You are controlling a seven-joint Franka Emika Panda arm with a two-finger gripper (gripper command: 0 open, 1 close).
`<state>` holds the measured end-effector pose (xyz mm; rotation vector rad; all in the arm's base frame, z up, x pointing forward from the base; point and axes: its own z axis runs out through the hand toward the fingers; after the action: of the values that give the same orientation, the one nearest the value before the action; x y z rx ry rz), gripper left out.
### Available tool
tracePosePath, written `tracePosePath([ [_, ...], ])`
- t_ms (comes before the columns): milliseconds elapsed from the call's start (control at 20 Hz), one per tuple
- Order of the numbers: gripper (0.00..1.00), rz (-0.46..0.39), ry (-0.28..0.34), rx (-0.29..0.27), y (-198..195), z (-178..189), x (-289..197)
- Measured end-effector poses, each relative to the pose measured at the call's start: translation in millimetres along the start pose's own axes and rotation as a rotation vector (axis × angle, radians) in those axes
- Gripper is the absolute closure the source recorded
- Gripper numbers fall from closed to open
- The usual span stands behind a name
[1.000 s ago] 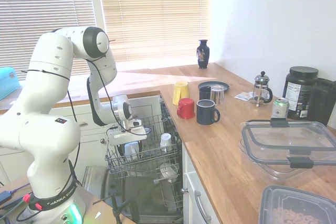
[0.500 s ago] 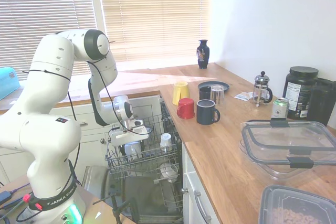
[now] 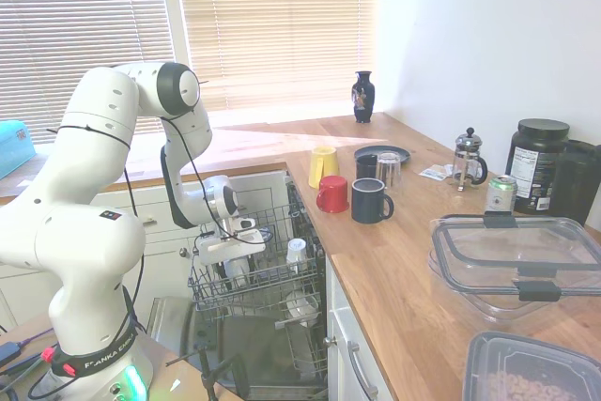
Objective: Move a mug from dishwasher to table
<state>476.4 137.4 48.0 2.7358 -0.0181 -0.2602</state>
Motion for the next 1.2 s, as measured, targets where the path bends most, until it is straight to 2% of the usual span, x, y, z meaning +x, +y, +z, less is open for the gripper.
tracePosePath([
  [600,1.00,0.008,-0.009,-0.017,-2,-2,4],
  [1200,1.00,0.063,-0.018,0.000,-2,-19,8],
])
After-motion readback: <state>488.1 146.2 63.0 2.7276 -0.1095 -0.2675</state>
